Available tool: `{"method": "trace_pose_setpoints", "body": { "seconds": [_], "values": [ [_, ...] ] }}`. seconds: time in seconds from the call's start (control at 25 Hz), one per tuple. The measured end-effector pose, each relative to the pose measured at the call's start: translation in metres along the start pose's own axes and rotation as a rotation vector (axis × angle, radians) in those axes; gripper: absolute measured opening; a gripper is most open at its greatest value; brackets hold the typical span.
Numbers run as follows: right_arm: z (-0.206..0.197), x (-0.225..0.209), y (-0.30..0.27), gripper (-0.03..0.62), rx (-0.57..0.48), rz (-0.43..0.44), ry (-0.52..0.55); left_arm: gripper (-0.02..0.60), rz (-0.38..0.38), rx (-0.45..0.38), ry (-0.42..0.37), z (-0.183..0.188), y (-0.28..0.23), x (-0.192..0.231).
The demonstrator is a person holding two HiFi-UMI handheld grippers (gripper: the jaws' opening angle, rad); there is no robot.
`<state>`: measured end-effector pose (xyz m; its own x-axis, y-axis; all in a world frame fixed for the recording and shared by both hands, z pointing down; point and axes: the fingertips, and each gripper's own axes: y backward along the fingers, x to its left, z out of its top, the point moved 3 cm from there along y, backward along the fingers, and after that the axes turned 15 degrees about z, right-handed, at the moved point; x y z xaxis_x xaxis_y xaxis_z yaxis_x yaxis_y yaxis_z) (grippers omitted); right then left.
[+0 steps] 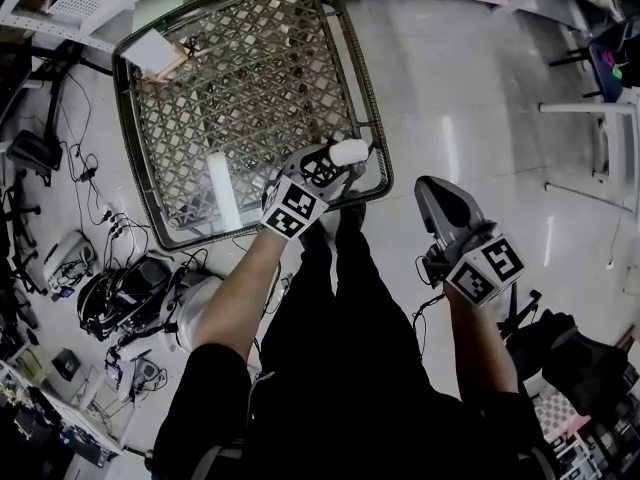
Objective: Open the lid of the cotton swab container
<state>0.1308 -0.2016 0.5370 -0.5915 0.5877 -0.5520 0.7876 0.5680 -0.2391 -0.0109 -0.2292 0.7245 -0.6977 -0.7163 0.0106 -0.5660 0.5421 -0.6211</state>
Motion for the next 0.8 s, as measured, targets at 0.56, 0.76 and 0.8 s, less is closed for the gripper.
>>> {"method": "trace_pose_setpoints", "body": {
  "seconds": [0.56, 0.76, 0.8],
  "values": [
    [-0.007, 0.004, 0.002, 0.011, 0.003, -0.013, -0.028, 0.236, 0.043, 0.014, -0.182, 0.010, -0.037, -0.019],
    [-0.007, 0.004, 0.012, 0.011, 0.005, -0.025, -0.031, 0.219, 0.061, 0.026, -0.194, 0.004, -0.044, -0.022],
    [-0.007, 0.003, 0.014, 0.011, 0.005, -0.029, -0.032, 0.218, 0.064, 0.025, -0.195, 0.005, -0.044, -0.022]
  ]
}}
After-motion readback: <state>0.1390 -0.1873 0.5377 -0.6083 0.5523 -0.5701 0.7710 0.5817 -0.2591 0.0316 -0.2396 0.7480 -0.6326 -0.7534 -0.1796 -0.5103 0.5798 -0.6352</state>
